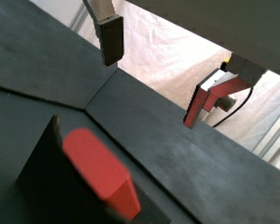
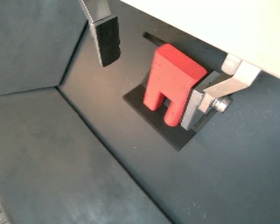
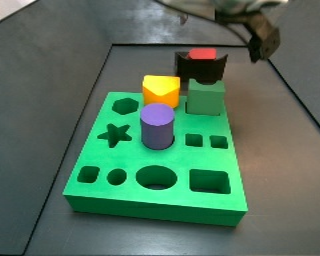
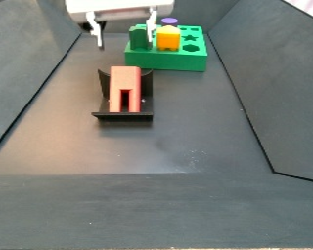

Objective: Pick up the square-circle object. Move up. Place the square-circle object on the fixture. Regrasp the square-circle object. Rotate the square-circle object. Move to above the board. Insert the square-circle object.
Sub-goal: Regrasp the square-circle object.

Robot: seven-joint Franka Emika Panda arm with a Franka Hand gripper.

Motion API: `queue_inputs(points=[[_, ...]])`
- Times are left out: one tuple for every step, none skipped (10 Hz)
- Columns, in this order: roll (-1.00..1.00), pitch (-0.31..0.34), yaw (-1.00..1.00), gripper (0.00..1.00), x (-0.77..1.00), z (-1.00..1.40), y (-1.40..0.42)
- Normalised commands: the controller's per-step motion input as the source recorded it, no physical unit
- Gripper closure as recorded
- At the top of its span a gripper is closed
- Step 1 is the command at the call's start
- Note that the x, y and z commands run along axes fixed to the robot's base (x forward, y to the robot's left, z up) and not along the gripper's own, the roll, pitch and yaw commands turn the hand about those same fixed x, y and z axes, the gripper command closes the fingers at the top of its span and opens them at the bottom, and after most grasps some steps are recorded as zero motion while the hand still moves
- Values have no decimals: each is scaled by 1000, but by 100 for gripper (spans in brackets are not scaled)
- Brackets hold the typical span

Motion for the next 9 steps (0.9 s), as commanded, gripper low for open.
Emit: queue_inputs(points=[[59, -77, 55, 0, 89, -1000, 41], [57, -77, 34, 0, 97, -1000, 39], [62, -74, 11, 0, 107, -1000, 26], [67, -65, -1, 0, 105, -916, 19], [63, -51, -9, 0, 91, -719, 10], [60, -39, -11, 0, 80, -573, 10], [61, -29, -10, 0, 76, -426, 6], [59, -23, -3, 0, 72, -286, 4], [49, -2, 2, 0, 35, -189, -3]])
